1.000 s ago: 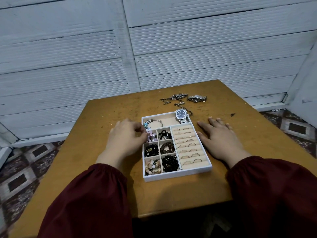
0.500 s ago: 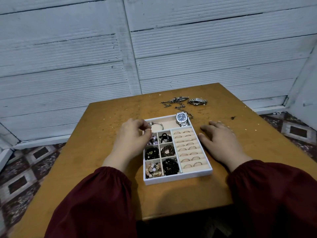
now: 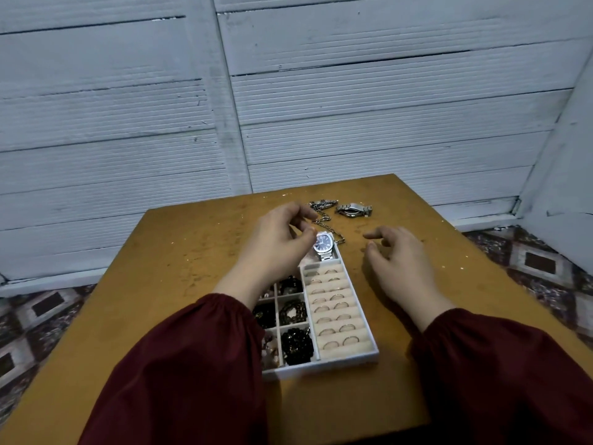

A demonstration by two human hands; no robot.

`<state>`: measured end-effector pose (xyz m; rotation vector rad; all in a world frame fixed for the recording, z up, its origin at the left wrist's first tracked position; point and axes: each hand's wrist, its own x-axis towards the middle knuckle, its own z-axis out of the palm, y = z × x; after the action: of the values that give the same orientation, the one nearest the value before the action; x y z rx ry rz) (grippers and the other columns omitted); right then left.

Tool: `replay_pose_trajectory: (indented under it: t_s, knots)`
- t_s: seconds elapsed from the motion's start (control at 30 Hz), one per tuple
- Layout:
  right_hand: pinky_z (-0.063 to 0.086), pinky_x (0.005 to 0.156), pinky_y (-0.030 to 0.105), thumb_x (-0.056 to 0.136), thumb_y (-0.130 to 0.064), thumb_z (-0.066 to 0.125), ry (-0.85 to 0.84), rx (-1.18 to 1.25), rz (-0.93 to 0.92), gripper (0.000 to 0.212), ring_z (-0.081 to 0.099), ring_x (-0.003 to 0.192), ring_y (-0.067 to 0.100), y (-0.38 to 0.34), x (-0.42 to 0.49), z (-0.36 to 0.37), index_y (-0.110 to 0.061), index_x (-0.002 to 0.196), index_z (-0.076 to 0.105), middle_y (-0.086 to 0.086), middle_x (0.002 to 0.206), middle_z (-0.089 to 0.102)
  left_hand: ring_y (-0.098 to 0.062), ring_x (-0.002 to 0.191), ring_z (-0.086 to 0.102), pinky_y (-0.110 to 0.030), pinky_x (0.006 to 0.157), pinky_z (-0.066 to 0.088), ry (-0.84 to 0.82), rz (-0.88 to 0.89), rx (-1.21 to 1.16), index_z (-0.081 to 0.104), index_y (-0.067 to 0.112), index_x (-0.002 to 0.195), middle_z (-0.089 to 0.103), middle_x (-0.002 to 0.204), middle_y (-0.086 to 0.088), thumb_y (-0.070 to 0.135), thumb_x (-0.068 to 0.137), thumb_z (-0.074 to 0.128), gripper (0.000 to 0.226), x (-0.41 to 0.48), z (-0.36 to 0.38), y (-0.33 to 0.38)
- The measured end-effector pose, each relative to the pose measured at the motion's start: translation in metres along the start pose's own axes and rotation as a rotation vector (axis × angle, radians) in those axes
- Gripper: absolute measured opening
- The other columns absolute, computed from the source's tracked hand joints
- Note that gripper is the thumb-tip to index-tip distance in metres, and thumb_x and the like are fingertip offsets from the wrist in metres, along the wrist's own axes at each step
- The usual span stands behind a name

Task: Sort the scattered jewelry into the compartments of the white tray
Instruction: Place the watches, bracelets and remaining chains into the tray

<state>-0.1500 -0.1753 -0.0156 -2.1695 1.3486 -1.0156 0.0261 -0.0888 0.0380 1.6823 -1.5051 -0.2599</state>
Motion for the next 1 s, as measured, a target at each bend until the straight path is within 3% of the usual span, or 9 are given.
replay_pose_trajectory:
  t_s: [0.17, 0.37, 0.53, 0.7, 1.0]
  knots:
    - [0.042, 0.083, 0.029, 0.090, -0.019, 0.056, 0.032, 0.014, -0.002, 0.021, 0.053, 0.105, 0.018, 0.005, 0.026, 0.005, -0.022, 0.109, 0.065, -0.002, 0.107, 0.058, 0.008, 0.057, 0.051, -0.007, 0.055, 0.038, -0.021, 0.008, -0.006, 0.063, 0.022, 0.100, 0.057, 0.075, 0.014, 0.012, 0.090, 0.056, 0.016, 0.035, 0.007, 0.001]
    - [0.035, 0.100, 0.037, 0.092, -0.025, 0.055, -0.019, -0.153, -0.002, 0.037, 0.044, 0.119, 0.022, 0.016, 0.060, 0.030, -0.024, 0.129, 0.051, -0.001, 0.123, 0.055, -0.010, 0.069, 0.056, -0.026, 0.068, 0.046, -0.026, -0.113, -0.068, 0.062, 0.023, 0.091, 0.059, 0.073, 0.006, 0.009, 0.088, 0.058, 0.015, 0.078, 0.020, -0.020]
    - [0.029, 0.102, 0.038, 0.091, -0.024, 0.056, -0.047, -0.228, -0.050, 0.044, 0.038, 0.126, 0.023, 0.022, 0.094, 0.046, -0.024, 0.134, 0.044, 0.001, 0.130, 0.053, -0.011, 0.062, 0.049, -0.025, 0.062, 0.042, -0.008, -0.182, -0.078, 0.064, 0.017, 0.094, 0.055, 0.071, 0.001, 0.007, 0.088, 0.056, 0.015, 0.113, 0.031, -0.041]
    - [0.024, 0.107, 0.041, 0.090, -0.037, 0.058, -0.158, -0.241, -0.004, 0.046, 0.037, 0.128, 0.023, 0.031, 0.115, 0.059, -0.024, 0.131, 0.041, -0.001, 0.132, 0.053, -0.012, 0.058, 0.049, -0.023, 0.055, 0.041, -0.039, -0.185, -0.034, 0.064, 0.016, 0.096, 0.055, 0.070, 0.002, 0.006, 0.089, 0.052, 0.017, 0.143, 0.037, -0.054]
    - [0.032, 0.091, 0.035, 0.091, -0.049, 0.051, -0.136, -0.191, 0.020, 0.036, 0.043, 0.112, 0.021, 0.034, 0.128, 0.057, -0.023, 0.115, 0.054, -0.002, 0.112, 0.061, -0.010, 0.067, 0.053, -0.025, 0.059, 0.040, -0.122, -0.165, 0.138, 0.061, 0.023, 0.096, 0.056, 0.076, 0.009, 0.014, 0.086, 0.054, 0.015, 0.178, 0.062, -0.073]
